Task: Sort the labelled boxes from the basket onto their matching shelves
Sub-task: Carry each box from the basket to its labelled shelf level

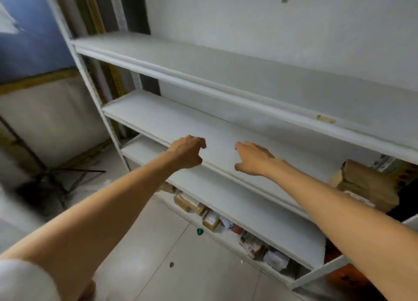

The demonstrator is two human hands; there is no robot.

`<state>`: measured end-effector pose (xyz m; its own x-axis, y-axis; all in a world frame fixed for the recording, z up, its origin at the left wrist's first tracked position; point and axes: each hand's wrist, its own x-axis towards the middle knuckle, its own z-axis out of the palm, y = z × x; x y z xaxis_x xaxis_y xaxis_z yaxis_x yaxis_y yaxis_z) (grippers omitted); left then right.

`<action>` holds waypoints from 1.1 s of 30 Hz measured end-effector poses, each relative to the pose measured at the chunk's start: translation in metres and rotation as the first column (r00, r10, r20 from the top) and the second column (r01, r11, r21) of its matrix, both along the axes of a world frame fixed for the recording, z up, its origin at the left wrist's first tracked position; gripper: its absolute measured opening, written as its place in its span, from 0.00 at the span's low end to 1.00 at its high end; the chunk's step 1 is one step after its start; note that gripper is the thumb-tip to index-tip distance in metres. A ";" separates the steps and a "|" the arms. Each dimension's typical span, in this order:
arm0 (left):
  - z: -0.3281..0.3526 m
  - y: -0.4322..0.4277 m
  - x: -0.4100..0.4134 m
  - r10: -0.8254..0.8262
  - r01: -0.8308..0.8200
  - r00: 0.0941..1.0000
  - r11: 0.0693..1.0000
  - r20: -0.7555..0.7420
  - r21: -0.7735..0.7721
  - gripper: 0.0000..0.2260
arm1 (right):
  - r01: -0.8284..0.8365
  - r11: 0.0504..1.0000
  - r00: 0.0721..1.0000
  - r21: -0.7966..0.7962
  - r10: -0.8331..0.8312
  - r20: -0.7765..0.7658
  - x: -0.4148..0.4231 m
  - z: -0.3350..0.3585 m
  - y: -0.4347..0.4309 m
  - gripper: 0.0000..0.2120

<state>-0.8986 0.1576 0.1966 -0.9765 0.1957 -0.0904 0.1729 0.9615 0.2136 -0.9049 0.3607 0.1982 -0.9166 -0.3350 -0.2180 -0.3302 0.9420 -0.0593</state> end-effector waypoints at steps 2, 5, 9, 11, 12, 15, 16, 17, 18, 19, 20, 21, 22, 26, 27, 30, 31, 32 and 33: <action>0.006 -0.053 0.024 0.103 -0.103 0.995 0.994 0.009 -0.019 0.22 | -0.168 0.986 0.984 -0.008 0.168 0.057 0.000 0.002 -0.057 0.25; 0.015 -0.129 0.075 0.268 -0.268 0.963 0.962 -0.004 -0.050 0.21 | -0.368 0.930 0.926 -0.013 0.368 0.083 0.011 0.010 -0.143 0.27; 0.020 -0.211 0.152 0.473 -0.469 0.881 0.876 0.009 -0.113 0.18 | -0.558 0.827 0.825 -0.072 0.562 0.052 0.046 0.020 -0.248 0.26; 0.020 -0.245 0.194 0.550 -0.544 0.835 0.829 0.010 -0.130 0.17 | -0.642 0.763 0.763 -0.079 0.646 0.034 0.070 0.023 -0.296 0.26; 0.021 -0.260 0.216 0.587 -0.580 0.810 0.802 0.009 -0.141 0.17 | -0.677 0.732 0.732 -0.081 0.680 0.033 0.083 0.024 -0.318 0.26; 0.019 -0.300 0.282 0.692 -0.684 0.722 0.713 -0.003 -0.153 0.17 | -0.798 0.595 0.595 -0.092 0.803 0.028 0.122 0.024 -0.381 0.27; 0.018 -0.311 0.303 0.727 -0.720 0.686 0.678 -0.010 -0.145 0.18 | -0.830 0.547 0.547 -0.109 0.836 0.036 0.136 0.024 -0.400 0.28; 0.017 -0.319 0.323 0.762 -0.757 0.647 0.640 -0.015 -0.136 0.19 | -0.858 0.496 0.495 -0.135 0.868 0.042 0.151 0.025 -0.419 0.28; 0.015 -0.325 0.344 0.798 -0.793 0.602 0.596 -0.011 -0.128 0.19 | -0.883 0.446 0.442 -0.145 0.895 0.058 0.166 0.025 -0.435 0.30; 0.013 -0.329 0.364 0.832 -0.826 0.554 0.550 0.001 -0.120 0.20 | -0.911 0.386 0.379 -0.145 0.922 0.072 0.182 0.025 -0.450 0.31; 0.011 -0.332 0.384 0.864 -0.857 0.503 0.502 0.018 -0.114 0.19 | -0.935 0.331 0.322 -0.127 0.943 0.088 0.199 0.023 -0.463 0.32; 0.007 -0.334 0.403 0.890 -0.884 0.455 0.456 0.032 -0.107 0.19 | -0.956 0.271 0.261 -0.113 0.961 0.094 0.214 0.020 -0.475 0.32; 0.004 -0.335 0.421 0.911 -0.906 0.410 0.412 0.042 -0.099 0.18 | -0.972 0.213 0.203 -0.102 0.974 0.101 0.230 0.018 -0.486 0.31; -0.005 -0.319 0.488 0.971 -0.970 0.234 0.237 0.054 -0.055 0.14 | -0.993 -0.032 -0.046 -0.111 0.992 0.120 0.291 0.009 -0.517 0.29; -0.007 -0.312 0.503 0.982 -0.981 0.182 0.185 0.058 -0.050 0.14 | -0.989 -0.091 -0.104 -0.115 0.988 0.116 0.307 0.009 -0.522 0.30; -0.016 -0.287 0.545 0.994 -0.999 0.017 0.020 0.104 -0.030 0.15 | -0.965 -0.216 -0.237 -0.149 0.961 0.143 0.354 0.007 -0.530 0.28; -0.019 -0.278 0.558 0.992 -0.999 -0.037 -0.033 0.121 -0.034 0.16 | -0.951 -0.263 -0.288 -0.163 0.945 0.153 0.370 0.005 -0.530 0.27; -0.023 -0.267 0.570 0.987 -0.995 -0.096 -0.092 0.129 -0.038 0.16 | -0.936 -0.309 -0.337 -0.170 0.926 0.169 0.385 0.002 -0.528 0.27; -0.027 -0.255 0.581 0.979 -0.987 -0.160 -0.155 0.129 -0.042 0.17 | -0.918 -0.355 -0.385 -0.175 0.904 0.185 0.399 -0.001 -0.526 0.27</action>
<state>-0.3178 -0.0971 0.1695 -0.0352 -0.9741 -0.2234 -0.9811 -0.0088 0.1933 -0.5057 -0.1652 0.1973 0.6808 -0.6579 -0.3219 -0.7323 -0.6190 -0.2837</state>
